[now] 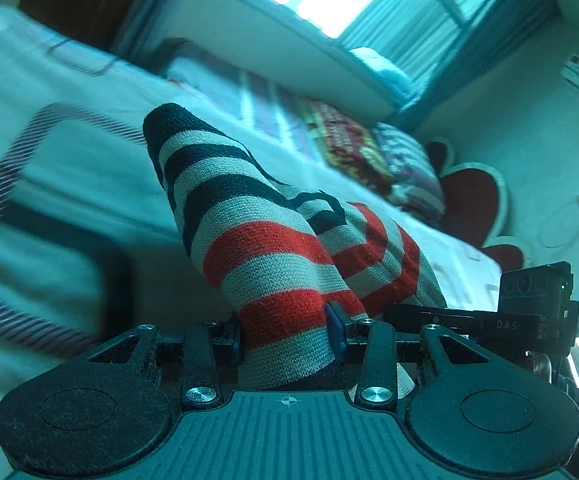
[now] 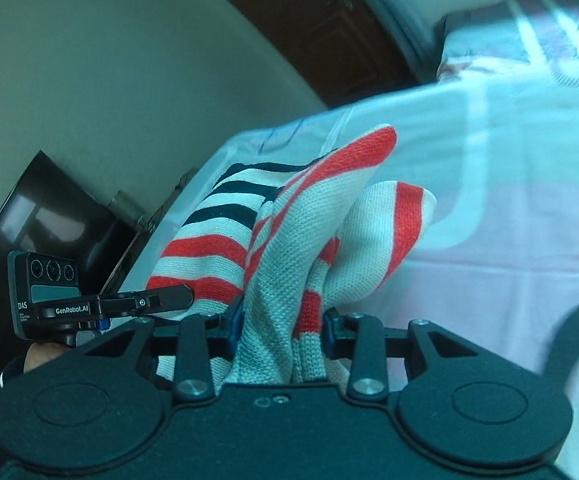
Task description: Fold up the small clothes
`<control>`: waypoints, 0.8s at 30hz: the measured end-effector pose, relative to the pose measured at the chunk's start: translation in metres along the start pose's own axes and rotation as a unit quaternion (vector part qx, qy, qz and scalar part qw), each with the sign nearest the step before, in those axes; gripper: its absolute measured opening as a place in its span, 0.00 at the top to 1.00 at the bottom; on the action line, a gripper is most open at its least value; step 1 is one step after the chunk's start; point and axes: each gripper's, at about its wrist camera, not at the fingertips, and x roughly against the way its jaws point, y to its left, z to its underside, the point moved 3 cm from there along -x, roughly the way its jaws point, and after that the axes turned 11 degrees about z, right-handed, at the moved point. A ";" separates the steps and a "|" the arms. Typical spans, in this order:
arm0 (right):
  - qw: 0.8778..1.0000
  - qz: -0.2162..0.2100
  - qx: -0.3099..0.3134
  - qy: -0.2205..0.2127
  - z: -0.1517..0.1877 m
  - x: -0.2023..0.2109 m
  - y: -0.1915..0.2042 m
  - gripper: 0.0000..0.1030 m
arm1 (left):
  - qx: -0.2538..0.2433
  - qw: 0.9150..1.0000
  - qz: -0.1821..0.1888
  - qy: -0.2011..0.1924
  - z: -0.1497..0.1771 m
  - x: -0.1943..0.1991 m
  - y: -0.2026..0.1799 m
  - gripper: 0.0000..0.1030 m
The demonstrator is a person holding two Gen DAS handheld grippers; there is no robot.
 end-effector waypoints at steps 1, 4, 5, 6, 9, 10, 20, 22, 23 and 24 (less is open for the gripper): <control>1.000 -0.002 -0.003 0.006 0.003 -0.011 0.000 0.65 | 0.003 1.000 -0.006 0.003 0.002 0.001 0.010 0.61; 1.000 0.001 -0.017 0.024 0.018 -0.037 -0.003 0.65 | 0.019 0.999 -0.026 0.014 0.015 -0.004 0.039 0.61; 0.999 0.012 -0.026 0.024 0.022 -0.043 -0.011 0.65 | 0.024 0.999 -0.031 0.017 0.020 -0.007 0.047 0.59; 0.999 0.017 -0.040 0.028 0.028 -0.046 -0.019 0.65 | 0.027 0.999 -0.030 0.010 0.025 -0.006 0.055 0.55; 0.997 -0.023 -0.073 0.033 0.034 -0.044 -0.037 0.69 | 0.046 0.999 -0.017 -0.011 0.038 -0.007 0.063 0.49; 0.997 -0.018 -0.060 0.034 0.033 -0.044 -0.034 0.68 | 0.040 0.999 -0.021 -0.013 0.038 -0.009 0.062 0.49; 0.993 -0.023 -0.080 0.082 0.037 -0.019 -0.027 0.22 | 0.054 0.998 -0.010 -0.010 0.056 0.029 0.060 0.46; 0.990 -0.034 -0.098 0.098 0.046 -0.022 -0.027 0.25 | 0.075 0.997 -0.012 -0.017 0.061 0.027 0.066 0.46; 0.990 -0.027 -0.098 0.095 0.050 -0.021 -0.026 0.36 | 0.082 0.996 -0.015 -0.019 0.062 0.025 0.067 0.46; 0.986 -0.035 -0.122 0.108 0.053 -0.024 -0.028 0.45 | 0.084 0.996 -0.022 -0.020 0.062 0.023 0.068 0.46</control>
